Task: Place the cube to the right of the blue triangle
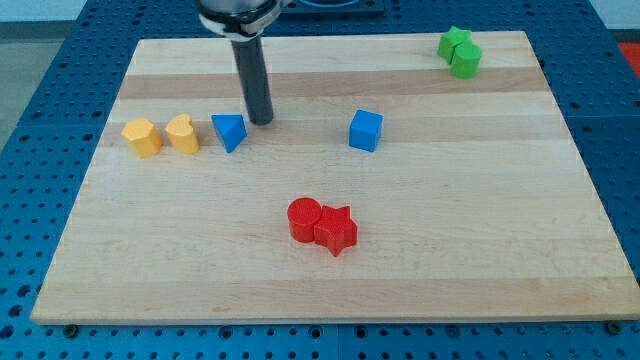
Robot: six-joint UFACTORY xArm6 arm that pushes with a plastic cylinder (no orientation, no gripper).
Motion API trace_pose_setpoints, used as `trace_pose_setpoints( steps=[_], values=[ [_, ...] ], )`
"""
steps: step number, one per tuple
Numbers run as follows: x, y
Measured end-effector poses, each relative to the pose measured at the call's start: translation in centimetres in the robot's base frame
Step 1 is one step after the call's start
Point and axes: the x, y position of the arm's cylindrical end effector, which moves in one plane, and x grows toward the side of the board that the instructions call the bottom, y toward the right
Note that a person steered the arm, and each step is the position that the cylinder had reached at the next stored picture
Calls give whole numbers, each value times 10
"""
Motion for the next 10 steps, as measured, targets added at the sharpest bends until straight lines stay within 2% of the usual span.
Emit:
trace_pose_setpoints(
  steps=[1,2,3,4,6,7,8,10],
  values=[
    [-26,68],
    [-29,153],
    [2,208],
    [25,196],
    [26,52],
    [15,74],
    [18,130],
    [92,115]
  ],
)
